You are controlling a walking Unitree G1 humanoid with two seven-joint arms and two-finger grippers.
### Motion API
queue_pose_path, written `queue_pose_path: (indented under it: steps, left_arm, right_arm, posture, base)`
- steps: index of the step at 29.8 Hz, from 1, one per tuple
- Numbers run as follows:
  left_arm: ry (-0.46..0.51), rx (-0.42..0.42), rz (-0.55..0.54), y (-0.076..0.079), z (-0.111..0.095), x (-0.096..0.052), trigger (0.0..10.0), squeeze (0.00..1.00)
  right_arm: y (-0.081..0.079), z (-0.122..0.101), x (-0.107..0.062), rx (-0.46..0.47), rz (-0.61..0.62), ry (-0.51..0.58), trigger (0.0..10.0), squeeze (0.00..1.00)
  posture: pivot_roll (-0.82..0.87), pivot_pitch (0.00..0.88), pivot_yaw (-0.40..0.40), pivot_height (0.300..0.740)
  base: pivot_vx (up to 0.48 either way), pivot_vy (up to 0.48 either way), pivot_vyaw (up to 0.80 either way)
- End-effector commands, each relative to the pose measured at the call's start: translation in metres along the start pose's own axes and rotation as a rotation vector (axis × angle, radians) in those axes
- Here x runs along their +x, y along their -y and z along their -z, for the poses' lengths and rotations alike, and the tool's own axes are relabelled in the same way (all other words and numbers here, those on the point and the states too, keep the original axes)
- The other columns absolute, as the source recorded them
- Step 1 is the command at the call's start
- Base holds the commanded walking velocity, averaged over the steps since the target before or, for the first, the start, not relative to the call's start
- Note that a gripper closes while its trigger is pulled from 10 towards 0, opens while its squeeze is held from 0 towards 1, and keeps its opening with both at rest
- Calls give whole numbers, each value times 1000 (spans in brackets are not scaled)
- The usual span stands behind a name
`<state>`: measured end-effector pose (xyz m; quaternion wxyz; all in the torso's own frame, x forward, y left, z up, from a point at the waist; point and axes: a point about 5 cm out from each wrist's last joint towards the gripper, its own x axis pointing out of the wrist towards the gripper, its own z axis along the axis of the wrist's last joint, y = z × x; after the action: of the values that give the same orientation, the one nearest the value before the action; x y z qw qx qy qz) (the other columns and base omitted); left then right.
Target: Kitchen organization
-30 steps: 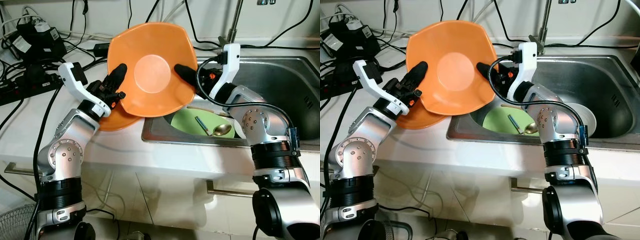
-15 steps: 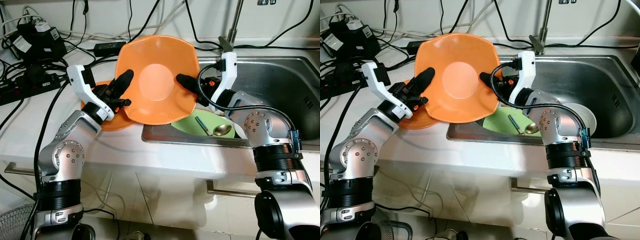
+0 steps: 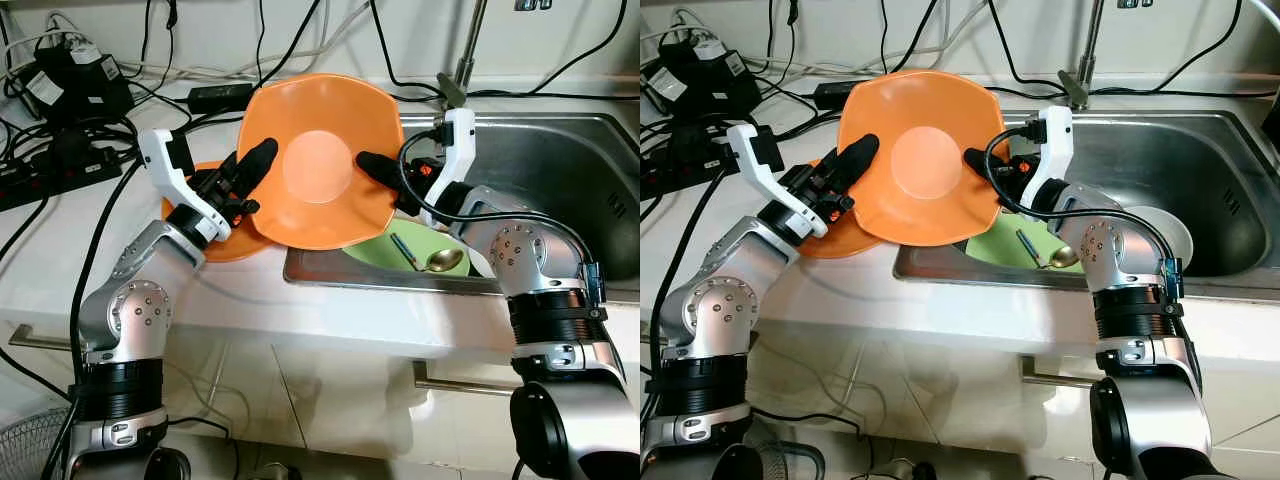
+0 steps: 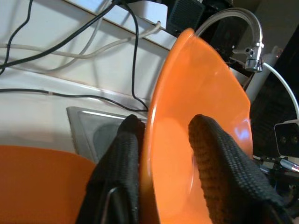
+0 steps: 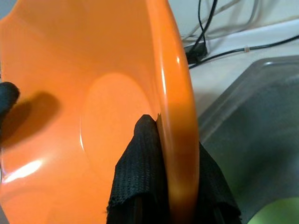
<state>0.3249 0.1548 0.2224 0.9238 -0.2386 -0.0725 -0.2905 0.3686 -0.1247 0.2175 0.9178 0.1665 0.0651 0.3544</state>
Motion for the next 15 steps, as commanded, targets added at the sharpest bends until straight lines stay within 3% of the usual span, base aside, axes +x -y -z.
queue_pose_path:
  steps: [1,3,14,15]
  left_arm:
    - [31,37,37,6,-10,4,10000,1000]
    - [22,6,63,8,-10,4,10000,1000]
    - [-9,33,43,7,-2,2,10000,1000]
    - [-21,40,47,7,-1,2,10000,1000]
  right_arm:
    - [8,-3,-2,-4,85,13,0,0]
    - [17,-7,-1,-4,182,56,0,0]
    - [38,-15,-7,12,357,125,0,0]
    - [44,-17,-9,4,414,146,0,0]
  posture:
    - [-26,39,89,740]
    - [-24,38,91,740]
    - [-26,40,87,740]
    - [-26,40,87,740]
  base:
    - [0,0,0]
    - [0,0,0]
    - [0,0,0]
    - [0,0,0]
